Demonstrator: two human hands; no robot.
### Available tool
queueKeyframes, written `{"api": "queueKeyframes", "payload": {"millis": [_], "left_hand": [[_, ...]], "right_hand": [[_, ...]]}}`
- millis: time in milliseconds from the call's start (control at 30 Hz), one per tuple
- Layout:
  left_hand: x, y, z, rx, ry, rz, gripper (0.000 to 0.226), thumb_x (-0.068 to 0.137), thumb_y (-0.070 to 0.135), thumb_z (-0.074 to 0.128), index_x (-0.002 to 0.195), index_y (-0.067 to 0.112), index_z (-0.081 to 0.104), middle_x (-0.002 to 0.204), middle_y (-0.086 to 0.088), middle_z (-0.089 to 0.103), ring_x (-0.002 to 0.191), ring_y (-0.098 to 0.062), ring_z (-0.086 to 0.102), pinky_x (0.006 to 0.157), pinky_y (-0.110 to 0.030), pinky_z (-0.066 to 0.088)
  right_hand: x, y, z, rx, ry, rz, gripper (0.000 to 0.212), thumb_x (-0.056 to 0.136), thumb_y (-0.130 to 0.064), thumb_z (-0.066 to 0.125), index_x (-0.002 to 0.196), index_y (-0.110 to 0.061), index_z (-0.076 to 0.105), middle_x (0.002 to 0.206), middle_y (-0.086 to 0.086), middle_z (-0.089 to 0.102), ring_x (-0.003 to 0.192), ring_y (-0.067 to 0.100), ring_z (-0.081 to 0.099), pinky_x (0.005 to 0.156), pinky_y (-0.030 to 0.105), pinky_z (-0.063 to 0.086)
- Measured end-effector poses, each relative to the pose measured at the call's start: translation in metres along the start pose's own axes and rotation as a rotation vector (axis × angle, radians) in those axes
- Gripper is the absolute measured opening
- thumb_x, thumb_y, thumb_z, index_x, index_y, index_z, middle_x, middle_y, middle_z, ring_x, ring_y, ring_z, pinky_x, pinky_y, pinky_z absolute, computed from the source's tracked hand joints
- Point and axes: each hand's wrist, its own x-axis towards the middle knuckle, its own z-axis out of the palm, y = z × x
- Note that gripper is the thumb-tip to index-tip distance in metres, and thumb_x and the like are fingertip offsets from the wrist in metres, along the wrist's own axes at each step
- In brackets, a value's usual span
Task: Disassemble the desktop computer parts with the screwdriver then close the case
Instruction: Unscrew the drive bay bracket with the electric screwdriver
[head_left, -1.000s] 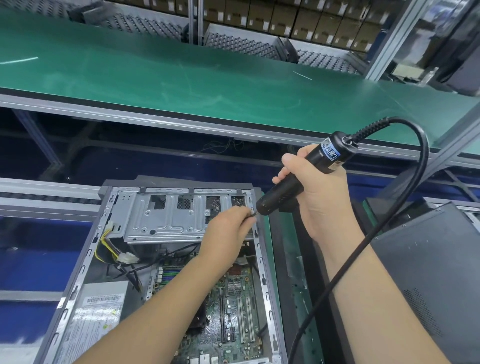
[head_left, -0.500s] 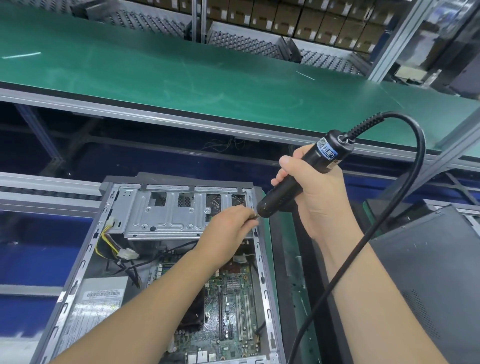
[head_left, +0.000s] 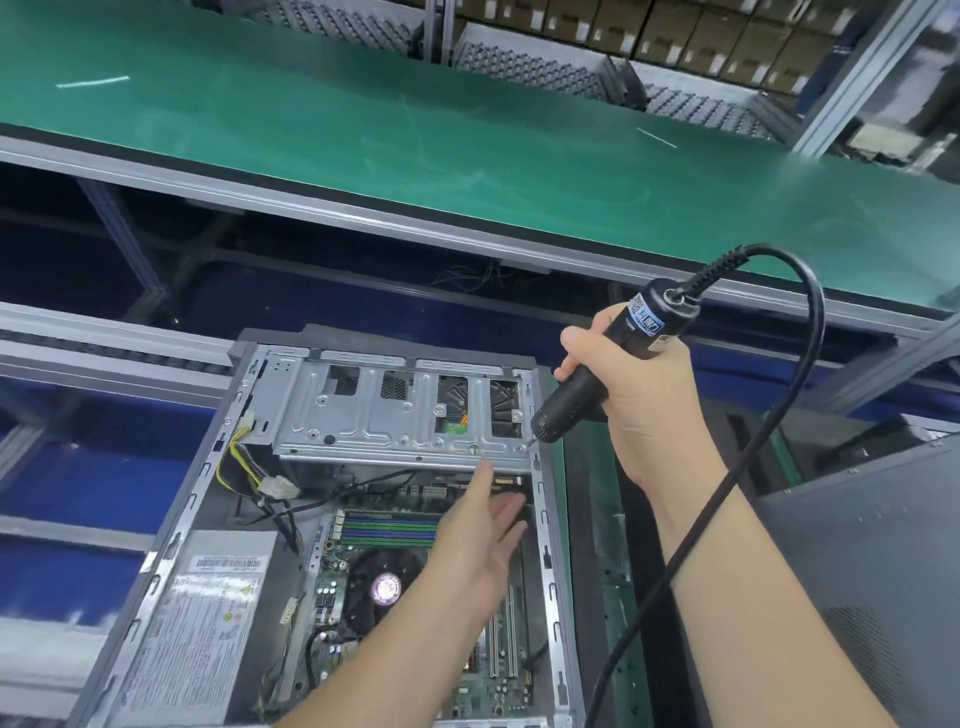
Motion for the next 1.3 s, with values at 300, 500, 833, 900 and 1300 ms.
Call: {"api": "queueKeyframes", "payload": {"millis": [300, 500, 833, 900, 1300], "left_hand": [[0.012, -0.011, 0.012, 0.029, 0.092, 0.129, 0.063, 0.100, 0.045, 0.057, 0.149, 0.009, 0.036, 0.106, 0.000, 0.058, 0.096, -0.010, 0.063, 0.112, -0.042, 0.046], [0.011, -0.010, 0.020, -0.014, 0.148, 0.169, 0.026, 0.104, 0.037, 0.053, 0.103, 0.013, 0.046, 0.099, -0.006, 0.056, 0.086, -0.010, 0.065, 0.095, -0.033, 0.054], [0.014, -0.012, 0.017, 0.023, 0.124, 0.222, 0.025, 0.105, 0.036, 0.052, 0.086, 0.020, 0.045, 0.090, -0.004, 0.059, 0.072, -0.004, 0.068, 0.083, -0.026, 0.054], [0.015, -0.013, 0.016, 0.031, 0.120, 0.225, 0.025, 0.105, 0.037, 0.051, 0.086, 0.021, 0.044, 0.090, -0.003, 0.060, 0.071, -0.003, 0.068, 0.081, -0.025, 0.053], [0.018, -0.015, 0.015, 0.049, 0.122, 0.250, 0.026, 0.105, 0.040, 0.050, 0.094, 0.016, 0.049, 0.092, -0.003, 0.062, 0.071, -0.001, 0.070, 0.072, -0.020, 0.053]], "right_hand": [[0.006, 0.003, 0.005, -0.074, -0.013, -0.007, 0.015, 0.067, -0.039, 0.081, 0.069, -0.034, 0.067, 0.074, 0.009, 0.066, 0.076, 0.029, 0.064, 0.087, 0.056, 0.056], [0.007, 0.001, 0.005, -0.105, -0.023, -0.007, 0.015, 0.068, -0.041, 0.081, 0.070, -0.035, 0.067, 0.075, 0.009, 0.066, 0.078, 0.029, 0.065, 0.088, 0.058, 0.056], [0.007, -0.001, 0.010, -0.128, -0.047, -0.008, 0.016, 0.066, -0.041, 0.079, 0.068, -0.034, 0.065, 0.074, 0.010, 0.065, 0.075, 0.025, 0.064, 0.079, 0.045, 0.056], [0.007, -0.002, 0.012, -0.137, -0.049, -0.010, 0.016, 0.066, -0.041, 0.079, 0.068, -0.033, 0.065, 0.074, 0.011, 0.065, 0.074, 0.024, 0.063, 0.077, 0.041, 0.055], [0.006, 0.004, 0.018, -0.201, -0.058, 0.027, 0.018, 0.068, -0.041, 0.078, 0.072, -0.031, 0.065, 0.081, 0.016, 0.067, 0.074, 0.018, 0.064, 0.073, 0.038, 0.054]]}}
